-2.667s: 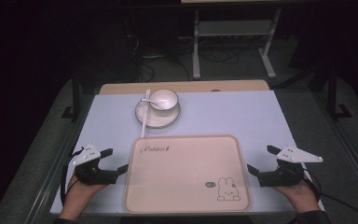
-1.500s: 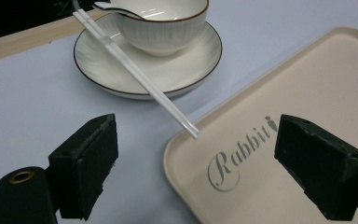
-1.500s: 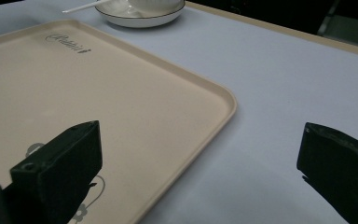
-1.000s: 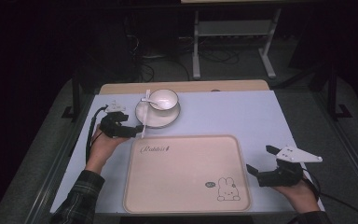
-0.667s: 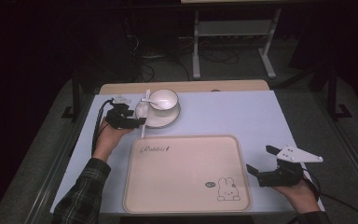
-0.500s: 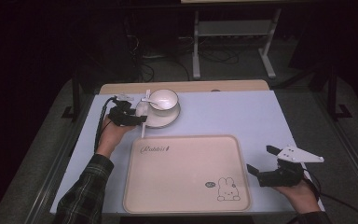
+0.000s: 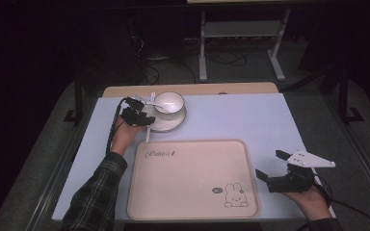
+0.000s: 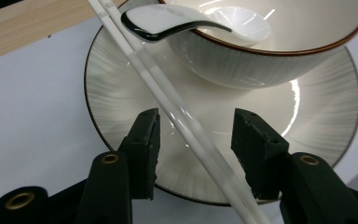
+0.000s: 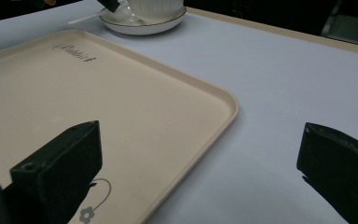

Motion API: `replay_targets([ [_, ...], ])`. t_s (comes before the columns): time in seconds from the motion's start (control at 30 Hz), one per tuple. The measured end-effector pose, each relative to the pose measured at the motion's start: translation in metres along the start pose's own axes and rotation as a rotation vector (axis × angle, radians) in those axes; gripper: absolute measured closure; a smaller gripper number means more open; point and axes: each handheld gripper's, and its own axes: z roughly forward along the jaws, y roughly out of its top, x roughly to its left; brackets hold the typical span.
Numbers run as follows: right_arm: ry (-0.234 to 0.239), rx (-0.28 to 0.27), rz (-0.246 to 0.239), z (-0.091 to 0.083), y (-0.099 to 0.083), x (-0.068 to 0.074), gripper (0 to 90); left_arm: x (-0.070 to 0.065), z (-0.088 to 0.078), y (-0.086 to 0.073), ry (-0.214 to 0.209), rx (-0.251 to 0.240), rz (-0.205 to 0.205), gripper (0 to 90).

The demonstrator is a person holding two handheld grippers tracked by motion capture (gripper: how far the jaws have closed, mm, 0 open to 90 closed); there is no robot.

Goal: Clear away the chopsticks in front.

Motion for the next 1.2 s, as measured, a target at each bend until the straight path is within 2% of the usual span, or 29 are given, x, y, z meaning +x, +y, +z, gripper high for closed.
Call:
replay_targets([
  [0.27,0.003,-0.007,0.004,-0.001,0.0,0.001,0.0,0.002,0.009,0.002,-0.002,0.033,-0.023,58.6],
  [0.57,0.008,-0.01,0.006,-0.001,0.001,0.002,0.0,0.01,0.02,-0.002,0.006,0.043,-0.056,64.2],
  [0.63,0.009,-0.011,0.006,-0.001,0.001,0.003,0.0,0.013,0.021,-0.002,0.003,0.029,-0.067,65.9],
  [0.9,0.013,-0.016,0.004,-0.001,0.001,0.003,0.0,0.017,0.025,0.008,0.026,0.043,-0.055,72.1],
  [1.07,0.013,-0.018,0.008,-0.002,0.001,0.003,0.0,0.02,0.03,0.013,0.019,0.04,-0.055,77.5],
  [1.2,0.014,-0.019,0.007,-0.002,0.001,0.003,0.0,0.02,0.032,0.015,0.025,0.04,-0.05,77.9],
])
